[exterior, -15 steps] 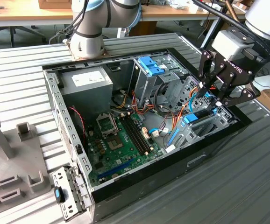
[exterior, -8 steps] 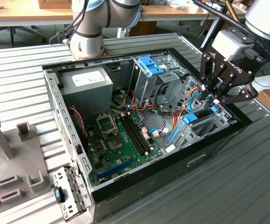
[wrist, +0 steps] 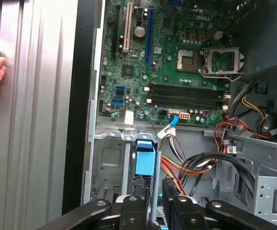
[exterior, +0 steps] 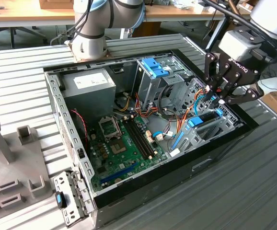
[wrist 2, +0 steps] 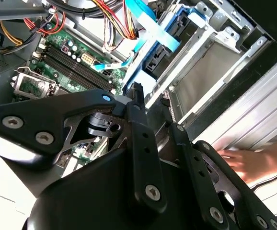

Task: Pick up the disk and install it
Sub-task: 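Insert the disk into the insertion slot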

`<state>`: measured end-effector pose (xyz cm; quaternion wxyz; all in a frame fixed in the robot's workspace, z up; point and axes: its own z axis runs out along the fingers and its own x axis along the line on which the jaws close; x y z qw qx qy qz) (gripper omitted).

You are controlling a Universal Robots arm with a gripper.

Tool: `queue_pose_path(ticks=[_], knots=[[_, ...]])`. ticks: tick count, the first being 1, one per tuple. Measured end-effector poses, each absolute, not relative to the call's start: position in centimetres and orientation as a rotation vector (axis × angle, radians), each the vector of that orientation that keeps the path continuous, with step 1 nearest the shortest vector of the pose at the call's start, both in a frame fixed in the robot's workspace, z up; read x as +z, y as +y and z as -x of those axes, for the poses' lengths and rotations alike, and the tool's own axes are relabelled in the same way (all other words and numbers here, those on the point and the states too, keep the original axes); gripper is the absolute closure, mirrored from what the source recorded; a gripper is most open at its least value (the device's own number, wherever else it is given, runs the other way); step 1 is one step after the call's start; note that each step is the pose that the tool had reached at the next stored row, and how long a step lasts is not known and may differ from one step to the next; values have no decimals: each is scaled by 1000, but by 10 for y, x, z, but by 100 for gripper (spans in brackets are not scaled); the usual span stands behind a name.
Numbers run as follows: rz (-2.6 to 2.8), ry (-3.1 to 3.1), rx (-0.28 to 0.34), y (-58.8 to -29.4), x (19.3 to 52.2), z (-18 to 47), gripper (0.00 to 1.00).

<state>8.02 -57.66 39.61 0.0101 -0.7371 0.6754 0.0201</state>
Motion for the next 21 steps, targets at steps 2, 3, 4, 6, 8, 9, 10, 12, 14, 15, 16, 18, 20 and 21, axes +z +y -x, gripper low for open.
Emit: queue_pose_path(ticks=[2, 3, 4, 6, 8, 9, 10, 12, 14, 15, 16, 18, 20, 21], knots=[[2307, 2102, 63, -574, 396, -87, 71], [2308, 2101, 63, -573, 396, -90, 71], [2309, 2100, 63, -572, 396, -93, 71], [2313, 2096, 63, -570, 396, -100, 71], [2320, 2088, 63, -568, 396, -106, 71], [2324, 2084, 63, -568, 396, -107, 71], [2329, 2078, 63, -567, 396, -108, 71], [2339, 2067, 63, -566, 396, -110, 71], [2351, 2054, 63, -564, 396, -113, 71], [2355, 2049, 63, -564, 396, -114, 71], [2359, 2045, 63, -563, 396, -115, 71], [2370, 2032, 64, -560, 396, -119, 71], [2377, 2024, 64, -559, 396, -120, 71], [2377, 2024, 64, -559, 396, -120, 71]])
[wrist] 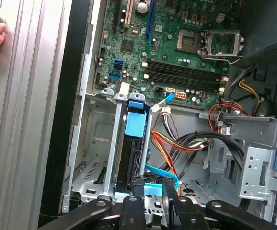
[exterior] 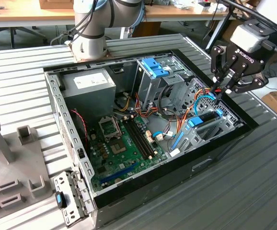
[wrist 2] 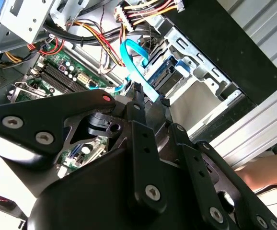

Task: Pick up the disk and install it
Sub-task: 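Insert the disk into the insertion slot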

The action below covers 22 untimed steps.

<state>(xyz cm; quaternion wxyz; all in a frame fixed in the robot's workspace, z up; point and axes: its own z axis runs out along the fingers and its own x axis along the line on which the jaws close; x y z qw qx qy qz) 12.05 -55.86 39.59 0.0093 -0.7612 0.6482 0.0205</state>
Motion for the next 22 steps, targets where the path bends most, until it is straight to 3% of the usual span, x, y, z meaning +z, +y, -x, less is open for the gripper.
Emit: queue_pose_path(ticks=[22], knots=[[2492, 1885, 66, -548, 395, -142, 71]])
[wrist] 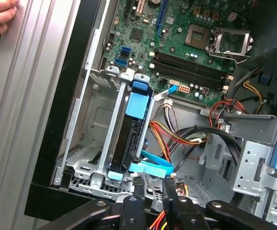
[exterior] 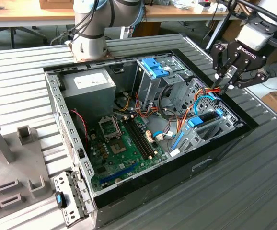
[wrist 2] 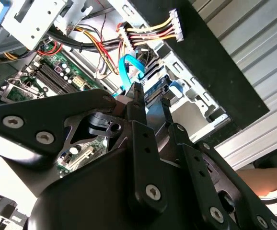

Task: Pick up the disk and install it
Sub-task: 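Insert the disk into the insertion slot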

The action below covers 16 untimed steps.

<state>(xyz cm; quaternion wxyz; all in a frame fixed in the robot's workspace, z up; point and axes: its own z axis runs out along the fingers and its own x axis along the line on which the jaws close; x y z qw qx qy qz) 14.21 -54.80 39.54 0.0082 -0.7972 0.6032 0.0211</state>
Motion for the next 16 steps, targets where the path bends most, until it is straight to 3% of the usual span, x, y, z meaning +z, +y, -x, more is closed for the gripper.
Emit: queue_pose_path(ticks=[16], knots=[[2621, 1702, 69, -546, 394, -156, 71]])
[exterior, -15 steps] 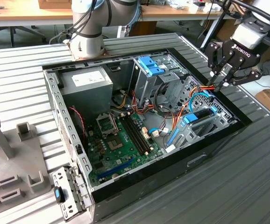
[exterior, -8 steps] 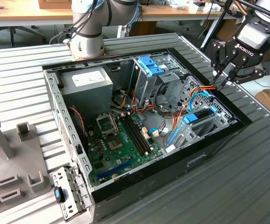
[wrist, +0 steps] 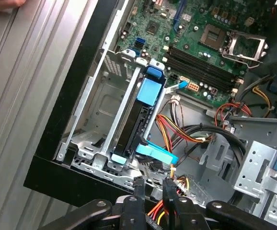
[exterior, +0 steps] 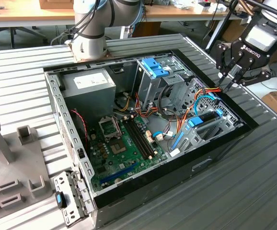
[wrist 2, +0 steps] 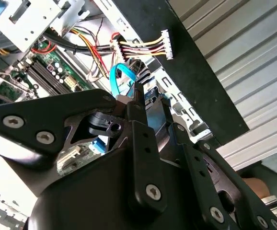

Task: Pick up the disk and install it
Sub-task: 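Insert the disk into the insertion slot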

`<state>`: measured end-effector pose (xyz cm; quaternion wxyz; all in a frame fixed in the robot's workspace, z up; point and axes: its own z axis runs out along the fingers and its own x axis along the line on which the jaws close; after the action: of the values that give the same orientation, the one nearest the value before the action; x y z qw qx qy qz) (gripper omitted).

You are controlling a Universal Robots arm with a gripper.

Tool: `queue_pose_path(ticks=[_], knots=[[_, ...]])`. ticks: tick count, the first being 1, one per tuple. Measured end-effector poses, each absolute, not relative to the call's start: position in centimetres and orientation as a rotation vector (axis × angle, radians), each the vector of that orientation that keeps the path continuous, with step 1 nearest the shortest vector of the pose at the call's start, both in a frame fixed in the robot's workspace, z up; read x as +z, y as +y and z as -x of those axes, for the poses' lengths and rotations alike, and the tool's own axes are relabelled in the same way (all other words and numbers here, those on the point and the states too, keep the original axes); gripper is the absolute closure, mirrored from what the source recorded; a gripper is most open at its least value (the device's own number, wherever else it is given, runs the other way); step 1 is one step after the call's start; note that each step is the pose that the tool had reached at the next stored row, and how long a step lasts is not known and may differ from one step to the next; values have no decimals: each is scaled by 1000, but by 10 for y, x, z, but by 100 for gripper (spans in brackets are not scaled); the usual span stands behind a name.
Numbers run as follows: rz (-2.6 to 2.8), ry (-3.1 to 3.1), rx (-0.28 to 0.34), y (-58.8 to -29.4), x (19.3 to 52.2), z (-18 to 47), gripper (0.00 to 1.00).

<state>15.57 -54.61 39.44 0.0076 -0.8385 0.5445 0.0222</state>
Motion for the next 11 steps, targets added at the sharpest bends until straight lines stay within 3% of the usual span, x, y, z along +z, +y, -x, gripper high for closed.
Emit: queue_pose_path(ticks=[11], knots=[[2801, 1398, 72, -546, 392, -168, 71]])
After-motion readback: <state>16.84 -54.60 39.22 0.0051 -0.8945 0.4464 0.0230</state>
